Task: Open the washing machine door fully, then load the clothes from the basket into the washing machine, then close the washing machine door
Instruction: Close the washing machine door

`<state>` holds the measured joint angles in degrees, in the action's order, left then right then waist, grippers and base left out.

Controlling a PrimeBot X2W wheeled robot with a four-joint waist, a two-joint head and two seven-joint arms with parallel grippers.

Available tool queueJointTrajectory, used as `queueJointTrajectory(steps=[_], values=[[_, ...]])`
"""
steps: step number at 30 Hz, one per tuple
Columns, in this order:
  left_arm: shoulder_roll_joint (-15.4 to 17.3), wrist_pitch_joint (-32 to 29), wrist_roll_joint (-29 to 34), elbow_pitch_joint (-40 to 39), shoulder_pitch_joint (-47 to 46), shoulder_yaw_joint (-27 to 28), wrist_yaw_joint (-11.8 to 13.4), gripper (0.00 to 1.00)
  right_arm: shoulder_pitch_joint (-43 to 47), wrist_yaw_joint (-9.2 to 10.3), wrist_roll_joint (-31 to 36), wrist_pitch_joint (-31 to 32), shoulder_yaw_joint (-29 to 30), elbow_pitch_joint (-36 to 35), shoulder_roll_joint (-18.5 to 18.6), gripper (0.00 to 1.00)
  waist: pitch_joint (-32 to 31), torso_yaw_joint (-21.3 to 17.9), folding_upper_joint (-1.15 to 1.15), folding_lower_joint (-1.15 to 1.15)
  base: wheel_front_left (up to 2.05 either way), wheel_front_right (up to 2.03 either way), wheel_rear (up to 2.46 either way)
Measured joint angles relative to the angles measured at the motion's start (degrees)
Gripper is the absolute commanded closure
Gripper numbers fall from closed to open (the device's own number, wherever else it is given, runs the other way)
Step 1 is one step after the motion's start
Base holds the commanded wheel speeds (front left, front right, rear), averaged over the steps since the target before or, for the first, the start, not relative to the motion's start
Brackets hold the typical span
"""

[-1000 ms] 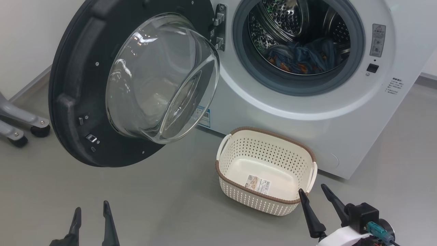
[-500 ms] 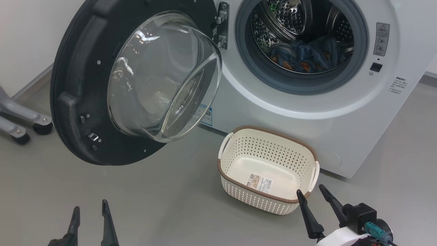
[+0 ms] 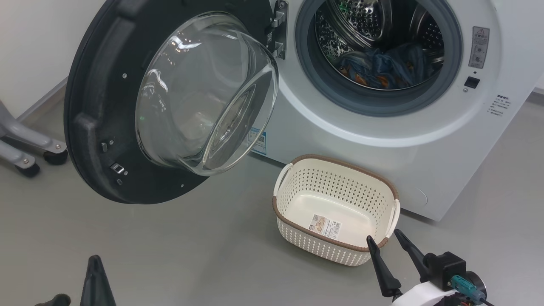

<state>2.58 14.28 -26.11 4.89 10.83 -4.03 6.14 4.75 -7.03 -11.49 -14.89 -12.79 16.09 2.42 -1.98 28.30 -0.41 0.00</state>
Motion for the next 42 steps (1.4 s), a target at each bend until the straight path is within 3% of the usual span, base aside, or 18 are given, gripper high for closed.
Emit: queueJointTrajectory(steps=[7, 12, 21, 28, 42], values=[[-0.04, 0.11, -16.38, -2.22, -0.02, 5.95, 0.3, 1.0, -0.03, 0.0, 0.0, 0.0, -0.14, 0.09, 0.02, 0.0, 0.38, 0.38, 0.0, 0.0, 0.0, 0.0, 0.0], [-0.2, 0.18, -25.06, -4.14, -1.01, 14.07, 0.23, 1.0, -0.05, 0.0, 0.0, 0.0, 0.15, 0.04, 0.07, 0.0, 1.14, 0.95, 0.0, 0.0, 0.0, 0.0, 0.0], [-0.57, 0.51, -37.0, -4.93, -10.24, 26.86, -4.71, 1.0, -0.24, 0.0, 0.12, 0.0, -0.12, 0.05, 0.58, 0.0, 3.19, 1.9, 0.0, 0.0, 0.0, 0.0, 0.0], [4.48, -5.15, -46.17, 0.71, -19.35, 28.44, -6.86, 1.0, -0.69, 0.0, 0.53, 0.0, 0.0, 0.07, 1.58, 0.0, 5.31, 1.96, 0.0, 0.0, 0.0, 0.0, 0.0], [11.79, -19.12, -62.78, 10.6, -32.54, 33.88, -5.54, 1.0, -2.02, 0.0, 1.47, 0.0, -0.68, 0.07, 3.71, 0.0, 9.74, -0.47, 0.0, 0.0, 0.0, 0.0, 0.0]])
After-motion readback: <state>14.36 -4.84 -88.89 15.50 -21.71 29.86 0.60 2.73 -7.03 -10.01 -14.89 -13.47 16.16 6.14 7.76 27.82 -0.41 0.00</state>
